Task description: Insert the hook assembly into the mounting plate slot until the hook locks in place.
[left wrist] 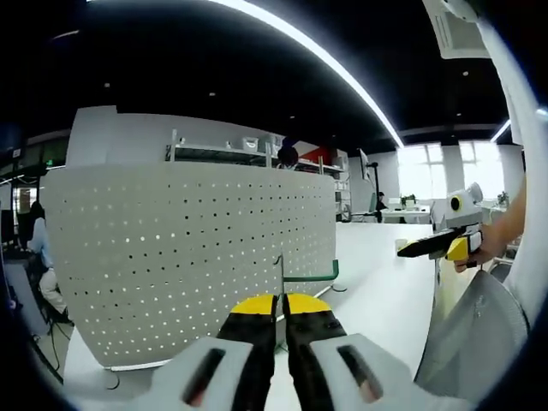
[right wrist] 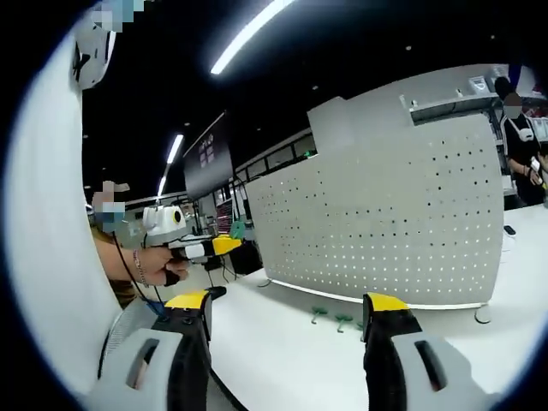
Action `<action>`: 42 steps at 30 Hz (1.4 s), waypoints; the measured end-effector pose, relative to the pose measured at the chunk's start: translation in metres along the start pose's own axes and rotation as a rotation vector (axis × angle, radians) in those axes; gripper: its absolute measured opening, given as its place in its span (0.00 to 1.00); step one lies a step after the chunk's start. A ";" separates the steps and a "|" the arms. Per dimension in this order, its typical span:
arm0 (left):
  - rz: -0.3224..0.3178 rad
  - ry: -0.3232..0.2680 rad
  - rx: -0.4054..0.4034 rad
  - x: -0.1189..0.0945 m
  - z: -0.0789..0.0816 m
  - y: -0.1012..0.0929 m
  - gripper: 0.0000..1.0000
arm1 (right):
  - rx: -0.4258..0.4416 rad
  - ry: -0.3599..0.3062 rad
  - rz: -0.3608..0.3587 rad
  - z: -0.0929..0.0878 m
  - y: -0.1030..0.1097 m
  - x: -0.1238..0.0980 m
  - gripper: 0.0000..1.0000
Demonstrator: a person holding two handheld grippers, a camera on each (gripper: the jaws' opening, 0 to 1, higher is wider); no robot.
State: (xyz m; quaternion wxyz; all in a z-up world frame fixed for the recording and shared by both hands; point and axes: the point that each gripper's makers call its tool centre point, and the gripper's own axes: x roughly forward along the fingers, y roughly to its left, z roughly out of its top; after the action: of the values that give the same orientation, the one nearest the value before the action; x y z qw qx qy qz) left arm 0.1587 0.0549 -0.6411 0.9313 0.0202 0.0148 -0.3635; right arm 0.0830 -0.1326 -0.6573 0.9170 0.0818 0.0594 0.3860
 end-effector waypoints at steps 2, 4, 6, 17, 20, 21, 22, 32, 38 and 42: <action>-0.001 0.002 -0.001 0.001 0.000 -0.002 0.02 | 0.001 -0.001 0.004 0.001 0.001 0.002 0.69; -0.005 0.003 -0.004 0.003 -0.001 -0.004 0.02 | 0.000 -0.003 0.007 0.001 0.002 0.004 0.69; -0.011 0.005 -0.002 0.006 -0.001 -0.007 0.02 | 0.004 -0.004 0.012 0.001 0.002 0.007 0.69; -0.035 0.005 -0.003 0.020 0.001 -0.018 0.02 | 0.026 -0.046 0.055 0.014 0.011 0.031 0.67; -0.040 0.005 -0.001 0.023 0.003 -0.020 0.02 | 0.033 -0.055 0.064 0.016 0.013 0.038 0.67; -0.038 0.002 -0.005 0.024 0.004 -0.020 0.02 | 0.033 -0.060 0.068 0.018 0.014 0.040 0.66; -0.038 0.000 -0.006 0.024 0.005 -0.020 0.02 | 0.033 -0.063 0.071 0.019 0.015 0.043 0.66; -0.035 -0.008 -0.022 0.030 0.011 -0.027 0.02 | 0.039 -0.096 0.101 0.029 0.022 0.064 0.64; -0.030 -0.012 -0.034 0.032 0.011 -0.029 0.02 | 0.047 -0.112 0.114 0.035 0.024 0.075 0.61; -0.023 -0.015 -0.038 0.032 0.012 -0.029 0.02 | 0.061 -0.122 0.126 0.038 0.027 0.083 0.60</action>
State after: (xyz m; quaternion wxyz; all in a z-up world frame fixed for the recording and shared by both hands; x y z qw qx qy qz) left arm 0.1626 0.0114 -0.6312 0.9273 -0.0002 0.0149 -0.3741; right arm 0.1287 -0.0580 -0.6181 0.8898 0.1364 0.0099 0.4353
